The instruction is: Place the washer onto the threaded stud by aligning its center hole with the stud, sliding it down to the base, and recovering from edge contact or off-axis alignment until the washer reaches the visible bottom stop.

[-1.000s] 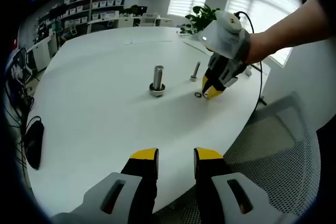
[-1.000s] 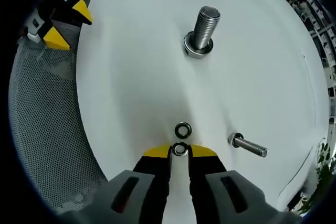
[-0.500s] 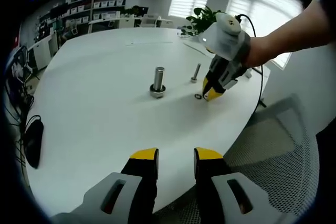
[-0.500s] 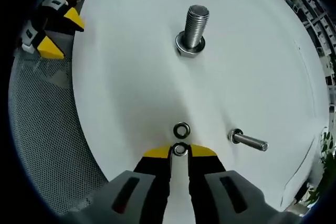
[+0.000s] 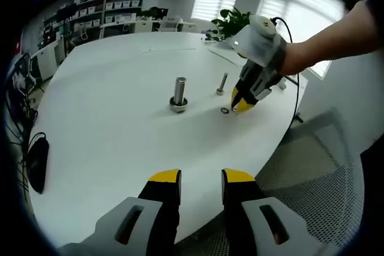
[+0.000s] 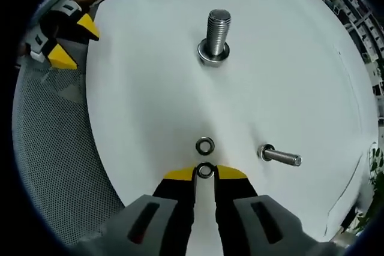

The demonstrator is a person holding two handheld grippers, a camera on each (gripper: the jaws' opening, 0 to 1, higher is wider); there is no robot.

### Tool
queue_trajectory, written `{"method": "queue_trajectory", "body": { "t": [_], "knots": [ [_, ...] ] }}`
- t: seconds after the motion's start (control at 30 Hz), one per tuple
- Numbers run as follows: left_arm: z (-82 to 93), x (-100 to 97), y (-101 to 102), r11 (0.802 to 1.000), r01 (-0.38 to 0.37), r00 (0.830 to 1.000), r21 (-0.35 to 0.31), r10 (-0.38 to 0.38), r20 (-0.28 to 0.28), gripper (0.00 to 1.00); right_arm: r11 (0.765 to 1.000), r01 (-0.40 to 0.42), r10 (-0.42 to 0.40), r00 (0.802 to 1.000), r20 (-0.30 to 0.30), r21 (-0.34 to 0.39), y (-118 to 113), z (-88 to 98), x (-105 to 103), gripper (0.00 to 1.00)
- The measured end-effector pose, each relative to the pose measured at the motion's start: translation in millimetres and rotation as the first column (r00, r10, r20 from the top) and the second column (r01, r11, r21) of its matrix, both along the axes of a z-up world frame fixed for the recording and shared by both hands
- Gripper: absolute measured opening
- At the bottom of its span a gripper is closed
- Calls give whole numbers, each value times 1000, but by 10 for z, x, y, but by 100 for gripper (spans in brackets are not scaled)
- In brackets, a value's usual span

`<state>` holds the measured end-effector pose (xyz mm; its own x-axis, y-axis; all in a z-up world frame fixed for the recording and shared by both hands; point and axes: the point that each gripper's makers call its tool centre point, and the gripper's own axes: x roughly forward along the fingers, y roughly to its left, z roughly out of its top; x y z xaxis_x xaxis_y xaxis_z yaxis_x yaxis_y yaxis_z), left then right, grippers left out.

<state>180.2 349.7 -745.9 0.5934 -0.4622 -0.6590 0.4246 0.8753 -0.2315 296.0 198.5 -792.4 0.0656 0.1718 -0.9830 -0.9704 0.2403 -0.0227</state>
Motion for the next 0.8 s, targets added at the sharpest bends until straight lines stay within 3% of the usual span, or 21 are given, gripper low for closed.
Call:
{"method": "queue_trajectory", "body": {
  "t": [0.4,0.8],
  "knots": [
    [-11,-8,-3,1000,4,1000,4,-4,-4,25,997,43,-45,999,28,61,-34,399,319,13],
    [-11,-7,-3,1000,3,1000,6,-3,-2,25,997,36,-39,998,51,65,-69,592,473,13]
  ]
}}
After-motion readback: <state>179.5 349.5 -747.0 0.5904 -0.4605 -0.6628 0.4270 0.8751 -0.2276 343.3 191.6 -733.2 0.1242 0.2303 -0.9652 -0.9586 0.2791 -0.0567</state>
